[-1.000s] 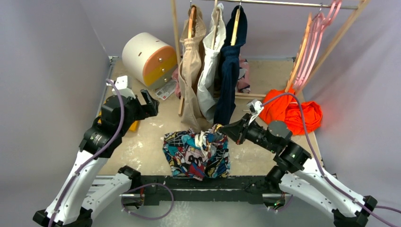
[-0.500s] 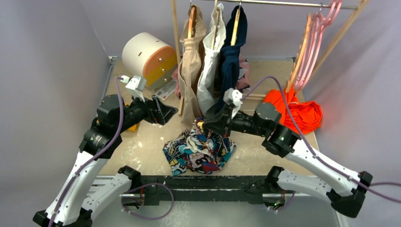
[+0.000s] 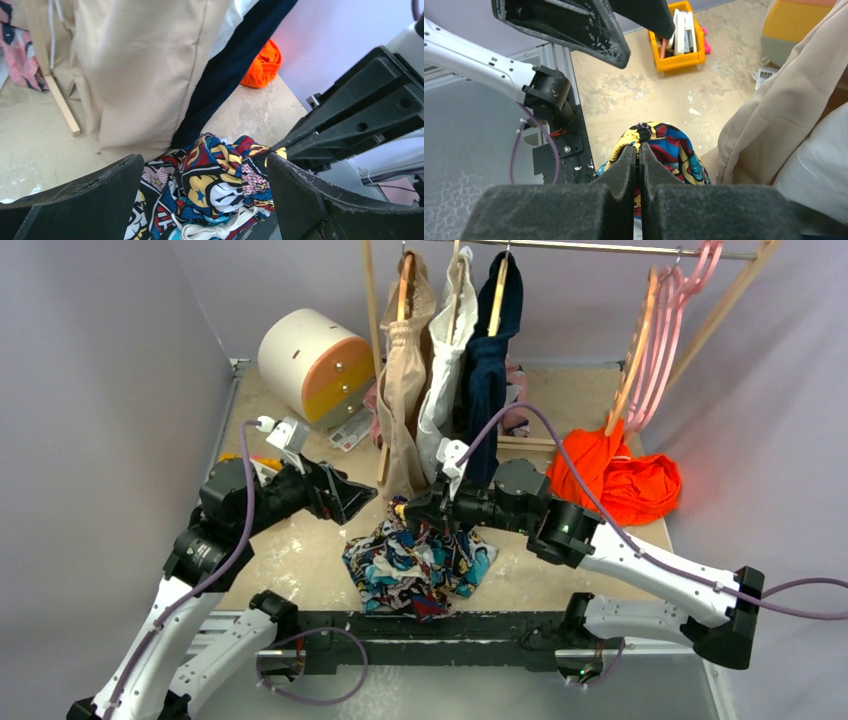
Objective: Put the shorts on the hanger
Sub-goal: Adjust the shorts at the center of the board.
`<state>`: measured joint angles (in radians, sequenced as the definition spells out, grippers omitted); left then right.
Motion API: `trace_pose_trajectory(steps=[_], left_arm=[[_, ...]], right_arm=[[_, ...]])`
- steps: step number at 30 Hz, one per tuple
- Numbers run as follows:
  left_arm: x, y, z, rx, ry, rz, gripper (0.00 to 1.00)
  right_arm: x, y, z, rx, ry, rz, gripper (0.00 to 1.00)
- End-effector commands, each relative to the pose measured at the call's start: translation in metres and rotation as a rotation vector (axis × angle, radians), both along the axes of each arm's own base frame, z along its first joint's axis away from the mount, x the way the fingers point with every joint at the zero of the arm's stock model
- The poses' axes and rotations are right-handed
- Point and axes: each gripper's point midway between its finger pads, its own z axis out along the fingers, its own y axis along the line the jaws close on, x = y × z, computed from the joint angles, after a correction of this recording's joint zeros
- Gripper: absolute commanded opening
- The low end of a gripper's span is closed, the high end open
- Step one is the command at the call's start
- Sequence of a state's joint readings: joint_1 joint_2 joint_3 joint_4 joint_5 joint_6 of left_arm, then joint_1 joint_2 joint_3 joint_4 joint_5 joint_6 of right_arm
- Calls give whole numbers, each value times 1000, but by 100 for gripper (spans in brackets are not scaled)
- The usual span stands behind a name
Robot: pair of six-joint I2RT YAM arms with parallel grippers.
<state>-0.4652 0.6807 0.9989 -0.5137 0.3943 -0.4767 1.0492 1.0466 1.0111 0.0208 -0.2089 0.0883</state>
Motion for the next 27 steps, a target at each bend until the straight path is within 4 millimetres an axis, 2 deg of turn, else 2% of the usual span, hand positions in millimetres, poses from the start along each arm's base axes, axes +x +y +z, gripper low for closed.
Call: trace_pose_trajectory(steps=[1,4,7,10,13,17,27], left_arm=[[12,10,-3,15,-39,83,93],[8,8,2,-4,-48,63,93],[-3,-5,12,-55,-51,-28,93],[-13,-15,16,-97,-46,-103,93],[-19,-21,10,-108,-28,-157,93],[-23,-27,-4,-125,14,-200,92],[-25,-37,-10,-180,46,-252,88]], right_arm=[[3,0,17,27,-52,-27,0],[3,0,31,44,-76,-35,0],[9,0,45,58,-103,-60,0],[16,5,38,30,-101,-81,0],[17,10,28,24,-89,-75,0],[12,13,35,81,-98,-48,0],[10,25,38,107,-88,-12,0]])
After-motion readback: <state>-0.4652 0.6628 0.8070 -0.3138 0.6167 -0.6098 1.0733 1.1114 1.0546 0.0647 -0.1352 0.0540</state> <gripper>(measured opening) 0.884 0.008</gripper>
